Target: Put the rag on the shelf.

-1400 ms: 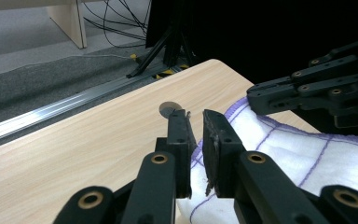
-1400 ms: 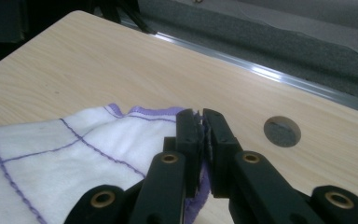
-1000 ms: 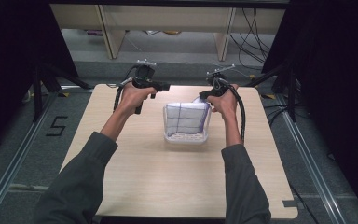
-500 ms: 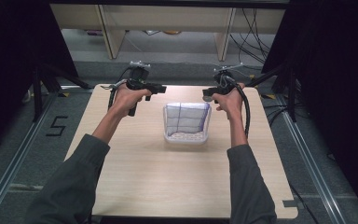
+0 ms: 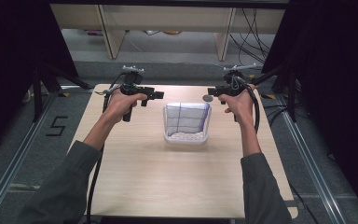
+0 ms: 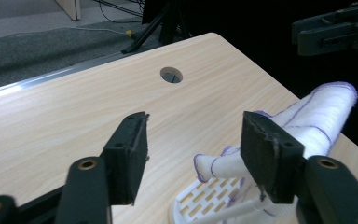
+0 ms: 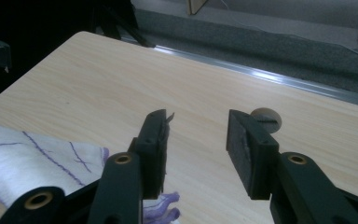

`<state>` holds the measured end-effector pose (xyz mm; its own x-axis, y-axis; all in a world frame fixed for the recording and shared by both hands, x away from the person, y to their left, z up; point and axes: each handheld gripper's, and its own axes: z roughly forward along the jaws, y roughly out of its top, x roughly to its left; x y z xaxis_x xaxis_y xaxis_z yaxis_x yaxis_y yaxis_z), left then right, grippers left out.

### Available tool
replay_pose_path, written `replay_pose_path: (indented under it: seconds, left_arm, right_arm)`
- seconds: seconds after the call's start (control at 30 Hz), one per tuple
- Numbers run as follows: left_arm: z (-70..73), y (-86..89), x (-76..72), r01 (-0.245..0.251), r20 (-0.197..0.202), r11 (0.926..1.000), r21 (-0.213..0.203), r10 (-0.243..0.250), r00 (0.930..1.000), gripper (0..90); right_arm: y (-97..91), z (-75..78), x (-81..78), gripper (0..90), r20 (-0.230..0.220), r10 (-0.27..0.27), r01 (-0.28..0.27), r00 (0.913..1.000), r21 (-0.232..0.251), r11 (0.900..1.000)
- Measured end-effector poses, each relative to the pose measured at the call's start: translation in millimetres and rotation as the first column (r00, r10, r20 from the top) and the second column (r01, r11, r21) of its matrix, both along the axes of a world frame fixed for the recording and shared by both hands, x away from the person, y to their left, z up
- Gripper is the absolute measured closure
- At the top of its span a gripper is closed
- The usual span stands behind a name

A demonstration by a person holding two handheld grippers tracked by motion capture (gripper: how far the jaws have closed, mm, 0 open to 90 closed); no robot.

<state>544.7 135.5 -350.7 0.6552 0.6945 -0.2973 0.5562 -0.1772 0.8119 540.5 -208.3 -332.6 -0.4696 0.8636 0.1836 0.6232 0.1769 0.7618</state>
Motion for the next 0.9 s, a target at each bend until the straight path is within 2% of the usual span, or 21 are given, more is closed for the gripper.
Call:
replay_pose_path:
  seconds: [0.03, 0.1, 0.17, 0.3, 0.4, 0.43, 0.5, 0.53, 0.6, 0.7, 0.83, 0.9]
  left_arm:
    - [-0.2, 1.4, -2.0, 0.000, -0.002, 1.0000, -0.009, 0.000, 1.0000, 38.4]
    - [0.3, 3.8, -5.4, 0.003, -0.006, 0.9998, -0.020, -0.004, 1.0000, 37.4]
    - [0.5, 6.1, -9.2, 0.005, -0.004, 0.9997, -0.024, -0.005, 1.0000, 37.0]
    - [1.4, 8.1, -16.2, 0.012, 0.004, 0.9998, -0.015, -0.012, 0.9999, 35.1]
    - [0.4, 9.3, -22.1, 0.024, 0.004, 0.9992, -0.032, -0.024, 0.9997, 34.5]
    - [0.2, 9.5, -24.5, 0.029, 0.003, 0.9991, -0.029, -0.029, 0.9996, 34.4]
    - [-0.7, 8.9, -29.6, 0.037, 0.008, 0.9990, -0.024, -0.037, 0.9993, 33.8]
    - [-0.6, 8.9, -34.0, 0.046, 0.011, 0.9988, -0.015, -0.046, 0.9989, 33.3]
    - [-0.8, 8.2, -38.4, 0.054, 0.015, 0.9983, -0.019, -0.054, 0.9984, 33.1]
    - [-1.3, 7.2, -48.0, 0.070, 0.028, 0.9974, -0.017, -0.069, 0.9972, 32.4]
    - [-3.9, 6.8, -59.1, 0.081, 0.041, 0.9966, -0.008, -0.081, 0.9959, 31.2]
    - [-5.5, 7.6, -63.8, 0.090, 0.038, 0.9958, -0.012, -0.090, 0.9953, 30.7]
  right_arm:
    - [-1.3, -0.1, -0.6, 58.0, 0.027, 0.013, -0.014, 0.9996, 0.003, 0.9999]
    - [-2.6, 2.8, -7.6, 55.9, 0.011, 0.010, -0.011, 0.9999, 0.035, 0.9993]
    - [-5.2, 4.3, -10.2, 55.2, 0.034, 0.017, -0.018, 0.9993, 0.022, 0.9996]
    - [-7.6, 7.1, -19.6, 52.6, 0.044, 0.024, -0.025, 0.9988, 0.030, 0.9992]
    - [-9.1, 7.3, -25.9, 51.3, 0.062, 0.039, -0.041, 0.9973, 0.024, 0.9989]
    - [-8.4, 7.5, -28.7, 50.8, 0.056, 0.035, -0.036, 0.9978, 0.033, 0.9988]
    - [-9.9, 7.8, -33.9, 49.4, 0.084, 0.051, -0.052, 0.9951, 0.008, 0.9986]
    - [-7.8, 8.0, -37.7, 49.1, 0.065, 0.038, -0.040, 0.9972, 0.039, 0.9984]
    - [-9.3, 8.4, -43.3, 48.5, 0.089, 0.059, -0.061, 0.9943, 0.029, 0.9977]
    - [-9.0, 10.4, -54.0, 47.6, 0.090, 0.054, -0.058, 0.9945, 0.039, 0.9975]
    - [-10.4, 10.9, -65.9, 46.6, 0.126, 0.096, -0.100, 0.9873, 0.025, 0.9947]
    - [-9.7, 10.8, -72.1, 45.1, 0.120, 0.090, -0.093, 0.9887, 0.021, 0.9954]
